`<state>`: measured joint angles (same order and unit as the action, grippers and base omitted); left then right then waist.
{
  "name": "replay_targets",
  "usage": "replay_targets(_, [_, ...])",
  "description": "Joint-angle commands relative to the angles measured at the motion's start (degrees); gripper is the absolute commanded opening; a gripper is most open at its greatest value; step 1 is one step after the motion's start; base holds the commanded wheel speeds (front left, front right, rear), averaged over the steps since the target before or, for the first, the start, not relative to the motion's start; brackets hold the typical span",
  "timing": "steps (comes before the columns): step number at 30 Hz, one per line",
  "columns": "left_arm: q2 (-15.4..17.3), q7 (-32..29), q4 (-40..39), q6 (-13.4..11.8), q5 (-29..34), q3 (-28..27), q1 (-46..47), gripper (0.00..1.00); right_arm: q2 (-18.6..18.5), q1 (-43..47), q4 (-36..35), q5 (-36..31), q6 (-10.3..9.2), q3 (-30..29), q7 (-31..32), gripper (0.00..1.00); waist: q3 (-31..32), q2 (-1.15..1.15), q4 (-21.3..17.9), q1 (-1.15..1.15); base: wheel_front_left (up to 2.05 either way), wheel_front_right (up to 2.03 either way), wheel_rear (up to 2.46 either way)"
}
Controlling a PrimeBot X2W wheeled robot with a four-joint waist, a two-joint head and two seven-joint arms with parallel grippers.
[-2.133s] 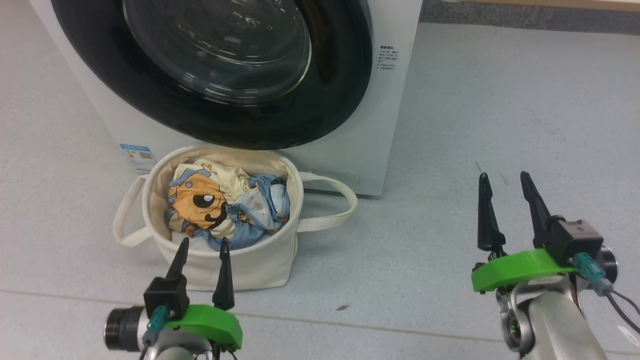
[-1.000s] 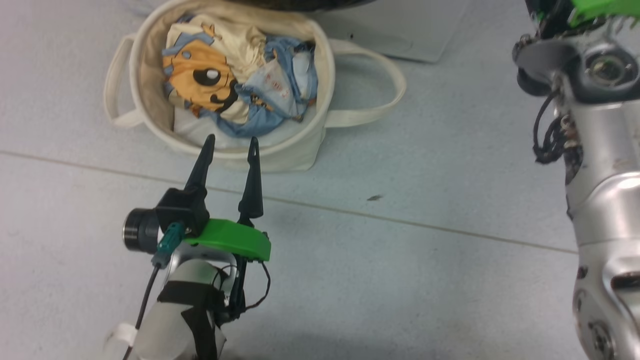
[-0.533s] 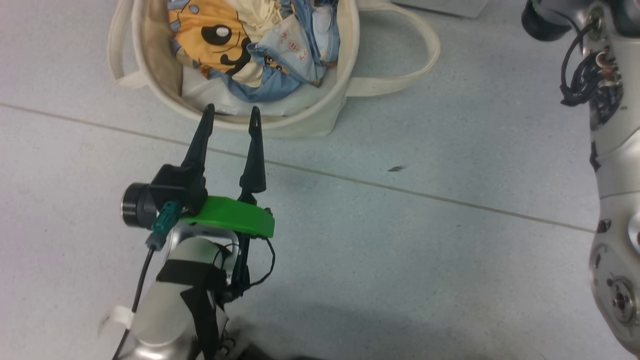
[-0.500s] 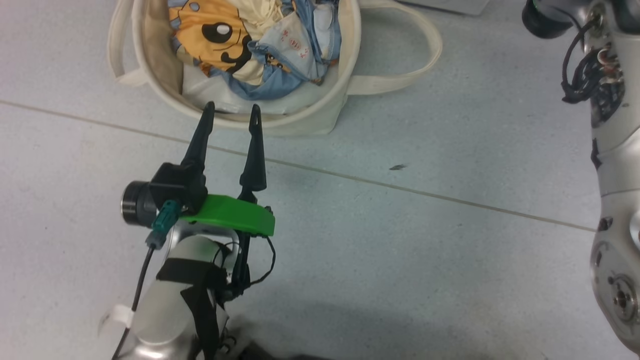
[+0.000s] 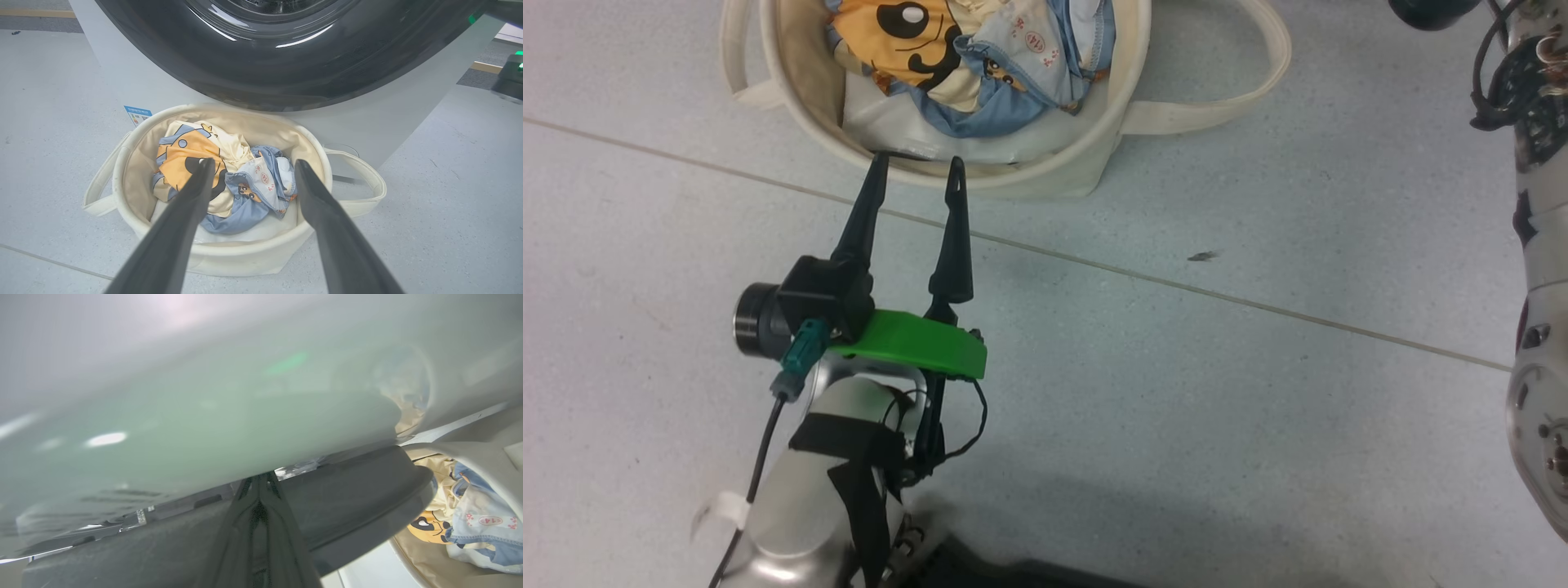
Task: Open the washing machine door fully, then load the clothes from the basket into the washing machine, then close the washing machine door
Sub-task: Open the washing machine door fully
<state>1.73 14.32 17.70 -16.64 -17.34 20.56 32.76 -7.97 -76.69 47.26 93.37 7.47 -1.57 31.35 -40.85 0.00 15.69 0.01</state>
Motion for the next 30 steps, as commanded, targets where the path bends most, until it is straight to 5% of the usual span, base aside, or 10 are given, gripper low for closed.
replay_targets(1, [1.15,0.68,-1.84,-0.39,-0.54,-1.26,-0.26,1.0,1.99,-1.69,-1.05,0.83,0.02,0.8,2.07,0.0,0.28,0.0,0.08,-0.01,0.0,0.0,0.0])
replay_targets(30, [1.15,0.68,1.5,0.33,0.35,-4.23,-8.86,1.0,5.05,22.64,-0.46,6.64,0.02,9.67,11.54,0.0,17.73,0.0,1.18,-0.01,0.0,0.0,0.0])
